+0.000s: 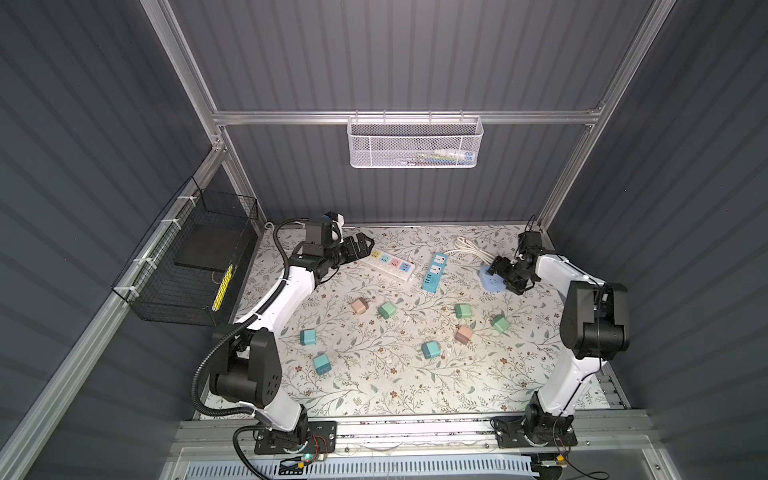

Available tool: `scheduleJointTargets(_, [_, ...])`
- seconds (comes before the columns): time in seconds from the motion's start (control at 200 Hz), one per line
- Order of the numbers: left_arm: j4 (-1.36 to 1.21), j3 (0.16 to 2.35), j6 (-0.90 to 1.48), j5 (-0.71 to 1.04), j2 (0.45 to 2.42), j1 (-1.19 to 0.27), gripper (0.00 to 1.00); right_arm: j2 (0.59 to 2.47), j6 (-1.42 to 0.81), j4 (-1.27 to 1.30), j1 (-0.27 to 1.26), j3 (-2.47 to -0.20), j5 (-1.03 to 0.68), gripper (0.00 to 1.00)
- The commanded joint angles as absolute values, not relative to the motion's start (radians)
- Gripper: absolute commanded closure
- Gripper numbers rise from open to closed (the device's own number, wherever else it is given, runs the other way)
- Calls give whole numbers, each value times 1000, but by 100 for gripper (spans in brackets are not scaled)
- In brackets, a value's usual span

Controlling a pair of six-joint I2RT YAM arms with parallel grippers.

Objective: Insert the plug

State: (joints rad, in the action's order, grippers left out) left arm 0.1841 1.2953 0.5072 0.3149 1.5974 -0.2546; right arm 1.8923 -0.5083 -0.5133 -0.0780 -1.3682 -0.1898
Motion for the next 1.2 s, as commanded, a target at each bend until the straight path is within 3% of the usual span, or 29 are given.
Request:
scheduleJointTargets(0.0, [196, 1296, 492, 317, 1591, -252, 0, 1960, -441, -600, -95, -1518, -66, 13])
scheduleJointTargets(0.29, [202, 1301, 486, 315, 1607, -253, 0, 2205, -381, -715, -96, -1819, -100, 12])
scheduleJointTargets(0.49, [204, 1302, 486, 317, 1617, -252, 0, 2236, -372, -705, -76, -1808, -143, 13])
scheduleJointTargets(0.85, [208, 1302, 499, 322, 1610, -254, 1, 2018, -451, -580, -18, -1485, -145, 16])
scheduleJointTargets(1.196, [206, 1296, 500, 322, 1598, -274, 1, 1860, -456, -631, -18, -1483, -140, 15])
